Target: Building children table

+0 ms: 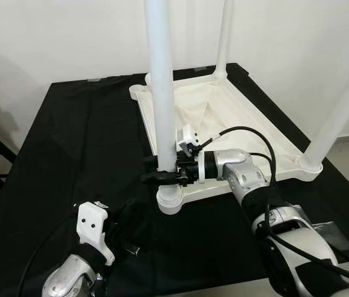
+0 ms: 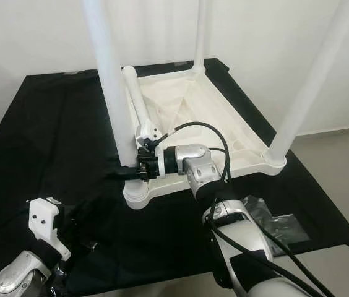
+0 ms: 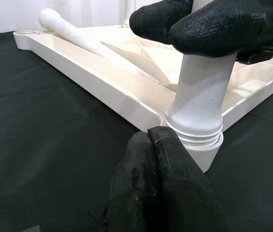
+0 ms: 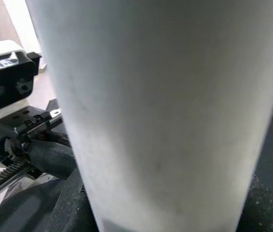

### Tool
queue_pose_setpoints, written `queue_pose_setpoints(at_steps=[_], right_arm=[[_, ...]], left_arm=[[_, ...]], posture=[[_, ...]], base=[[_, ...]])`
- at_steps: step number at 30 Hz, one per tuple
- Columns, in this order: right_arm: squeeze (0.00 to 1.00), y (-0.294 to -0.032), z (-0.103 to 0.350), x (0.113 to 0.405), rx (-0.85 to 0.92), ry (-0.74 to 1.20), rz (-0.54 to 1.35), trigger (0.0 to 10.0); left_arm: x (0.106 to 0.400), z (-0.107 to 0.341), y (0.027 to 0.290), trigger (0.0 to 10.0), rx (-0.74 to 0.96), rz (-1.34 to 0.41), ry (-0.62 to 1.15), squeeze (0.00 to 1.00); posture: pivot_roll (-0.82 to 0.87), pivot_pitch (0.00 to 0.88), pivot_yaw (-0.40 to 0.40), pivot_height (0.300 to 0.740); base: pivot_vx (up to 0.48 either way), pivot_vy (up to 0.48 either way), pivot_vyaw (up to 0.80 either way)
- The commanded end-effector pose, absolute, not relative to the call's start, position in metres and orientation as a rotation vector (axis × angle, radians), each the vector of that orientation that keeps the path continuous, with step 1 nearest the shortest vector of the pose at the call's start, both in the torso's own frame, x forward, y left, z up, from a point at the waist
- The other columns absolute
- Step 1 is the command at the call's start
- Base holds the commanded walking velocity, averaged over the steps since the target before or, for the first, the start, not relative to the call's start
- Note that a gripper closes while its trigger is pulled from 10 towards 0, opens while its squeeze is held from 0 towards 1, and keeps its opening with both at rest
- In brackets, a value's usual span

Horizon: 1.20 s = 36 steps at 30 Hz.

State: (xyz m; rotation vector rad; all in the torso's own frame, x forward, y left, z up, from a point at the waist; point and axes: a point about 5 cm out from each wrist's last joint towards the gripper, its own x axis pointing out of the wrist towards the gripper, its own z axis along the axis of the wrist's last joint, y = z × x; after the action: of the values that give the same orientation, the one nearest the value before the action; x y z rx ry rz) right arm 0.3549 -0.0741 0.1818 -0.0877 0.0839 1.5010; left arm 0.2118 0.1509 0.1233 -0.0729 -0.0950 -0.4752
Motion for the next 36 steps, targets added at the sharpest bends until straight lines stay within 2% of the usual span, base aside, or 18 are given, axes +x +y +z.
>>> queue_pose_setpoints(at_steps=[1,7,8,9,10,11,15,20,21,23,24,25,26,30,32,33,35,36], right_arm=[[0.00,-0.079,0.170,0.353,-0.062,0.104,1.447,0.0],[0.00,-0.085,0.165,0.353,-0.077,0.110,1.358,0.0],[0.00,-0.082,0.142,0.349,-0.010,0.130,0.958,0.0],[0.00,-0.078,0.123,0.330,0.039,0.155,0.733,0.0],[0.00,-0.078,0.123,0.330,0.039,0.155,0.733,0.0],[0.00,-0.080,0.114,0.314,0.072,0.176,0.572,0.0],[0.00,-0.070,0.110,0.308,-0.027,0.169,0.649,0.0],[0.00,-0.069,0.111,0.311,-0.032,0.169,0.652,0.0],[0.00,-0.068,0.114,0.316,-0.037,0.163,0.658,10.0],[0.00,-0.068,0.117,0.316,-0.044,0.163,0.641,10.0],[0.67,-0.065,0.124,0.317,-0.030,0.144,0.673,10.0],[0.67,-0.065,0.124,0.317,-0.030,0.144,0.673,10.0],[1.00,-0.059,0.133,0.318,0.000,0.137,0.761,10.0],[1.00,-0.061,0.166,0.333,0.108,0.060,1.109,10.0],[1.00,-0.068,0.178,0.343,0.091,0.020,1.148,10.0],[0.25,-0.075,0.192,0.354,0.058,-0.016,1.187,10.0],[0.25,-0.076,0.195,0.357,0.048,-0.021,1.204,10.0],[0.00,-0.076,0.197,0.358,0.034,-0.002,1.260,10.0]], left_arm=[[0.210,0.120,0.150,10.0,-0.066,-0.477,-0.084,0.00],[0.210,0.120,0.150,10.0,-0.067,-0.478,-0.084,0.00],[0.209,0.121,0.150,10.0,-0.068,-0.477,-0.085,0.00],[0.208,0.121,0.151,10.0,-0.068,-0.476,-0.086,0.00],[0.208,0.121,0.151,10.0,-0.068,-0.476,-0.086,0.00],[0.208,0.121,0.152,10.0,-0.068,-0.475,-0.086,0.00],[0.208,0.120,0.151,10.0,-0.072,-0.489,-0.079,0.00],[0.207,0.120,0.151,10.0,-0.068,-0.472,-0.084,0.00],[0.207,0.120,0.151,10.0,-0.067,-0.468,-0.085,0.00],[0.206,0.120,0.151,10.0,-0.067,-0.465,-0.085,0.00],[0.206,0.120,0.152,10.0,-0.068,-0.468,-0.084,0.00],[0.206,0.120,0.152,10.0,-0.068,-0.468,-0.084,0.00],[0.206,0.120,0.151,10.0,-0.068,-0.473,-0.082,0.00],[0.207,0.120,0.151,10.0,-0.065,-0.480,-0.079,0.00],[0.208,0.120,0.151,10.0,-0.064,-0.479,-0.079,0.00],[0.208,0.120,0.151,10.0,-0.062,-0.476,-0.081,0.00],[0.208,0.120,0.151,10.0,-0.062,-0.474,-0.081,0.00],[0.208,0.120,0.151,10.0,-0.061,-0.473,-0.081,0.00]], posture=[[0.02,0.074,0.009,0.740],[0.02,0.075,0.005,0.740],[0.01,0.081,-0.012,0.740],[0.03,0.098,0.004,0.740],[0.03,0.098,0.004,0.740],[0.03,0.098,0.004,0.740],[0.03,0.082,-0.009,0.740],[0.03,0.080,-0.004,0.740],[0.03,0.077,-0.001,0.740],[0.03,0.077,-0.001,0.740],[0.04,0.074,0.009,0.740],[0.04,0.074,0.009,0.740],[0.04,0.074,0.010,0.740],[0.05,0.071,0.014,0.740],[0.06,0.072,0.011,0.740],[0.06,0.072,0.010,0.740],[0.06,0.072,0.010,0.740],[0.06,0.069,0.008,0.740]], base=[[0.000,0.000,0.00],[0.000,0.000,0.00],[0.000,0.000,0.00],[0.000,0.000,0.00],[0.000,0.000,0.00],[0.000,0.000,0.00],[0.000,0.000,0.00],[0.000,0.000,0.00],[0.000,0.000,0.00],[0.000,0.000,0.00],[0.000,0.000,0.00],[0.000,0.000,0.00],[0.000,0.000,0.00],[0.000,0.000,0.00],[0.000,0.000,0.00],[0.000,0.000,0.00],[0.000,0.000,0.00],[0.000,0.000,0.00]])
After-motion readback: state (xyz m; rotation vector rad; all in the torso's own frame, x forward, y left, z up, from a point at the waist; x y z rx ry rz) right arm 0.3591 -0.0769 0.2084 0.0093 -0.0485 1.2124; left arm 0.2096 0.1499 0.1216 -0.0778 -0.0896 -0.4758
